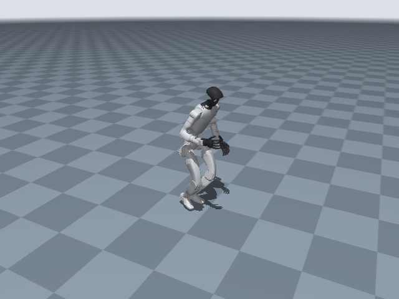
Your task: Run
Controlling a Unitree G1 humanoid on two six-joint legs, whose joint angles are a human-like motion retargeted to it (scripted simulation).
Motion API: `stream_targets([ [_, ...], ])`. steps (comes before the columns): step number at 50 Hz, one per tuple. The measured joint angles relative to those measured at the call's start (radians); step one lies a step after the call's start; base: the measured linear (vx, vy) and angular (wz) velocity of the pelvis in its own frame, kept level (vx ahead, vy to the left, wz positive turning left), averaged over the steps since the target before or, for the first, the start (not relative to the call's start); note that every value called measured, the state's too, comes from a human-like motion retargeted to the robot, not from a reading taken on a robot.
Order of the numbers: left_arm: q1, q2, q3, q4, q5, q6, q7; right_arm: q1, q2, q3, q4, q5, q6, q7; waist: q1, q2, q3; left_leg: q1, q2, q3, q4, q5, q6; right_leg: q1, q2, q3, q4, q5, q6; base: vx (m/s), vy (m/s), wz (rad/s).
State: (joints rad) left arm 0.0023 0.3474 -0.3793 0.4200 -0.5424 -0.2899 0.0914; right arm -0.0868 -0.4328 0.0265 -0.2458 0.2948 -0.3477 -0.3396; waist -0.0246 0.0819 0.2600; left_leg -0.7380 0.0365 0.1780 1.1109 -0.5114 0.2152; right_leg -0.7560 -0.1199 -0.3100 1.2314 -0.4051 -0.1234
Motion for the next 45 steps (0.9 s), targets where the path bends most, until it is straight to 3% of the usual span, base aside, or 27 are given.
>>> stream_targets([
  [3, -0.017, -0.014, -0.025, 0.181, 0.096, 0.035, -0.006, -0.007, -0.021, 0.004, 0.061, -0.099, 0.034, -0.035, 0.015, -0.016, 0.006, -0.003, -0.010, -0.017, 0.071, -0.107, 0.004, 0.022, -0.002, 0.013, 0.024, -0.108, 0.007, -0.09, -0.02, -0.16],
  [5, -0.050, -0.022, -0.039, 0.308, 0.178, 0.058, 0.002, -0.023, -0.045, 0.020, 0.134, -0.172, 0.082, -0.042, 0.025, -0.023, 0.030, -0.006, -0.002, -0.022, 0.124, -0.187, 0.007, 0.038, -0.007, 0.006, 0.047, -0.214, -0.019, -0.11, -0.03, -0.12],
  [8, -0.098, -0.042, -0.039, 0.459, 0.258, 0.081, 0.016, -0.046, -0.080, 0.052, 0.234, -0.227, 0.148, -0.012, 0.023, -0.023, 0.063, 0.034, 0.008, -0.017, 0.095, -0.198, 0.004, 0.068, -0.010, -0.011, 0.037, -0.204, -0.030, -0.09, -0.03, -0.06],
  [10, -0.086, -0.047, -0.021, 0.484, 0.264, 0.089, 0.010, -0.032, -0.097, 0.059, 0.225, -0.243, 0.170, 0.035, 0.006, -0.023, 0.057, 0.071, -0.002, -0.020, -0.004, -0.137, -0.001, 0.080, 0.002, -0.001, -0.016, -0.127, -0.015, -0.07, -0.03, 0.03],
  [15, -0.008, -0.039, 0.034, 0.412, 0.268, 0.109, -0.055, 0.016, -0.146, 0.036, 0.068, -0.308, 0.183, 0.154, -0.043, -0.023, -0.012, 0.075, -0.037, 0.003, -0.265, 0.236, -0.067, 0.033, -0.027, 0.014, -0.137, 0.071, -0.008, -0.06, -0.03, 0.08],
  [17, 0.011, -0.031, 0.040, 0.399, 0.287, 0.110, -0.073, 0.021, -0.158, 0.022, 0.019, -0.329, 0.172, 0.162, -0.039, -0.024, -0.027, 0.055, -0.040, 0.001, -0.257, 0.253, -0.077, 0.026, -0.039, 0.006, -0.162, 0.083, -0.002, -0.07, -0.03, -0.22],
  [20, 0.040, -0.021, 0.036, 0.395, 0.330, 0.110, -0.076, 0.021, -0.169, 0.004, -0.016, -0.370, 0.171, 0.137, -0.022, -0.037, -0.039, 0.021, -0.029, -0.010, -0.132, 0.140, -0.066, 0.027, -0.063, -0.008, -0.121, -0.011, 0.003, -0.09, -0.02, -0.36],
  [21, 0.036, -0.017, 0.034, 0.399, 0.350, 0.112, -0.070, 0.014, -0.172, -0.001, -0.001, -0.394, 0.182, 0.124, -0.012, -0.039, -0.032, 0.004, -0.021, -0.018, -0.065, 0.060, -0.058, 0.026, -0.071, -0.018, -0.081, -0.090, -0.006, -0.10, -0.02, -0.38],
  [23, 0.009, -0.014, 0.024, 0.414, 0.387, 0.117, -0.048, -0.008, -0.174, -0.005, 0.066, -0.438, 0.219, 0.092, 0.007, -0.036, 0.000, -0.024, 0.005, -0.018, 0.055, -0.073, -0.046, 0.024, -0.091, -0.045, 0.005, -0.226, -0.039, -0.09, -0.01, -0.24],
  [25, -0.050, -0.032, 0.008, 0.436, 0.398, 0.118, -0.009, -0.043, -0.153, 0.002, 0.197, -0.438, 0.252, 0.035, 0.023, -0.023, 0.044, -0.011, 0.024, -0.013, 0.098, -0.120, -0.039, 0.038, -0.102, -0.067, 0.052, -0.247, -0.060, -0.03, 0.00, -0.07],
  [28, -0.096, -0.077, -0.001, 0.407, 0.324, 0.082, 0.044, -0.053, -0.106, 0.006, 0.332, -0.352, 0.206, -0.030, 0.013, -0.004, 0.057, 0.063, 0.006, 0.003, -0.052, -0.010, -0.029, 0.067, -0.106, -0.070, -0.012, -0.097, -0.038, 0.00, 0.01, 0.07],
  [30, -0.091, -0.094, 0.003, 0.359, 0.278, 0.055, 0.066, -0.030, -0.075, -0.001, 0.332, -0.314, 0.167, -0.050, -0.004, 0.002, 0.034, 0.099, -0.023, 0.018, -0.171, 0.129, -0.065, 0.071, -0.115, -0.065, -0.066, 0.002, -0.017, 0.02, 0.01, 0.25],
  [33, -0.078, -0.100, 0.013, 0.304, 0.243, 0.031, 0.080, -0.002, -0.042, -0.020, 0.260, -0.314, 0.120, -0.069, -0.010, 0.005, -0.002, 0.134, -0.045, 0.044, -0.273, 0.228, -0.104, 0.086, -0.121, -0.066, -0.159, 0.057, 0.017, 0.03, 0.00, 0.05],
  [38, -0.055, -0.090, 0.014, 0.299, 0.256, 0.017, 0.080, 0.002, -0.028, -0.032, 0.096, -0.344, 0.069, -0.084, 0.015, -0.009, -0.042, 0.159, -0.035, 0.070, -0.228, 0.117, -0.099, 0.126, -0.132, -0.091, -0.194, -0.018, 0.047, 0.04, -0.02, -0.17],
  [45, -0.067, -0.082, 0.005, 0.496, 0.323, 0.071, 0.004, -0.040, -0.072, 0.020, 0.005, -0.407, 0.090, 0.016, 0.054, -0.026, -0.022, 0.175, 0.001, 0.052, -0.028, 0.001, -0.103, 0.189, -0.117, -0.093, -0.128, -0.102, 0.057, 0.07, -0.06, -0.11],
])
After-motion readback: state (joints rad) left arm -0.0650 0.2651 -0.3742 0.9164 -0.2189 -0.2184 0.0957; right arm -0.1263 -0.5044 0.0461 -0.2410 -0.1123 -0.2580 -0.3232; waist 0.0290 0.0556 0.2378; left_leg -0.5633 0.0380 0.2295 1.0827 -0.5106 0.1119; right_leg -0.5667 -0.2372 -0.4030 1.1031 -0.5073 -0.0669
